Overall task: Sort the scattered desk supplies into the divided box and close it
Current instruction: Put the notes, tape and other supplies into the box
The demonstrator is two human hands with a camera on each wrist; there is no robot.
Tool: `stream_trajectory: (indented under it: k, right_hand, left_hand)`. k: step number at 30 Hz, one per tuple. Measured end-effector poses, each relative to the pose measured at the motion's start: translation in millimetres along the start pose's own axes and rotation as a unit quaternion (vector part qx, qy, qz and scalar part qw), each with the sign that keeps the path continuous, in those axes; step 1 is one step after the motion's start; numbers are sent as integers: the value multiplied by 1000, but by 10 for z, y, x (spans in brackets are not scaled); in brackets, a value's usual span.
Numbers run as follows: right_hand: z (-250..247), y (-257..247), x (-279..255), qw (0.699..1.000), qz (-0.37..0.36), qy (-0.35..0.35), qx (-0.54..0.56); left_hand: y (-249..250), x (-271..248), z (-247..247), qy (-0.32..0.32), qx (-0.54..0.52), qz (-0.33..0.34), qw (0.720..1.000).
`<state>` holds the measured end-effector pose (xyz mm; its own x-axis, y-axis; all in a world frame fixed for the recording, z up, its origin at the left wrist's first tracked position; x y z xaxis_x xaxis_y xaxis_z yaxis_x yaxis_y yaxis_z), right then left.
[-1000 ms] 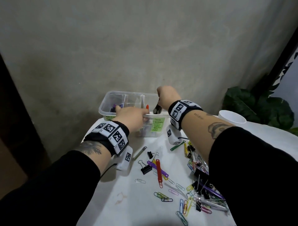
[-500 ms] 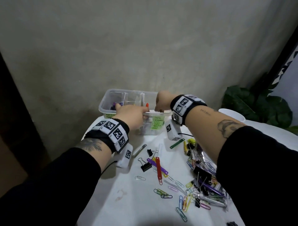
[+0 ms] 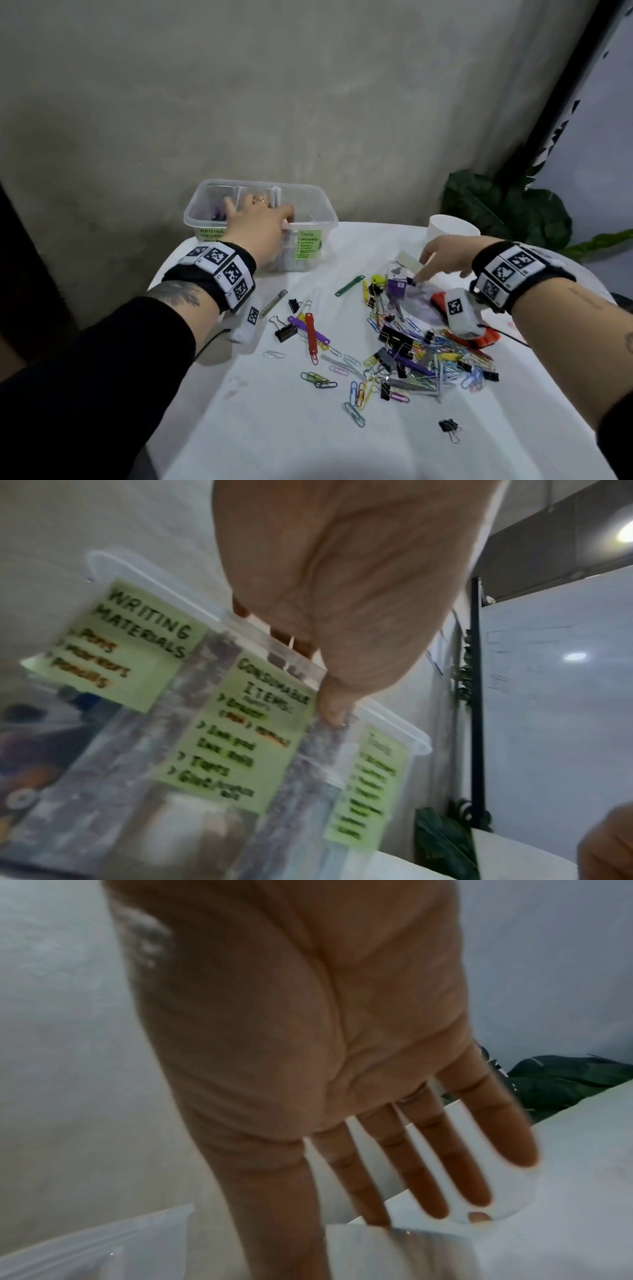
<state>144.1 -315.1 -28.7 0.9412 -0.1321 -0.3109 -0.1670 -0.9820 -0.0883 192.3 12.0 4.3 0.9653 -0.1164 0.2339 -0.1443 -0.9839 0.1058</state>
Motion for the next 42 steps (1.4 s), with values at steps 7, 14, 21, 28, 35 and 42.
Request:
stream_trajectory:
  k: [7, 14, 21, 28, 35, 42]
  right_hand:
    - [416, 389, -277, 994, 80, -18, -70]
    - [327, 528, -372, 995, 72, 25, 57]
    - [142, 92, -181, 965, -115, 75, 224]
    - [-46, 15, 25, 941, -116, 142, 285]
    - [-856, -661, -103, 834, -189, 338, 393]
    - [-1037, -1973, 270, 874, -292, 217, 321]
  left_hand:
    - [1153, -299, -251, 80, -139, 133, 978]
    - [2171, -363, 693, -189, -204, 179, 944]
    - [2344, -327, 1008, -210, -121, 156, 958]
    - [1742, -107, 190, -83, -304, 126, 941]
    - [305, 329, -475, 93, -335, 25, 937]
    - [-431, 356, 0, 63, -182, -29, 981]
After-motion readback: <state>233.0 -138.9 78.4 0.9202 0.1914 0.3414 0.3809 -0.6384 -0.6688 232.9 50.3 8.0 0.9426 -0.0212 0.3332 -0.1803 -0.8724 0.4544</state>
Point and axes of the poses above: each hand's wrist, its own x-axis towards the middle knuckle, its own z-axis out of the palm, y = z × x, the point moved 10 cm from there along x, towards the middle knuckle, and after that the axes turned 9 degrees about -z, right-handed, at the moved point
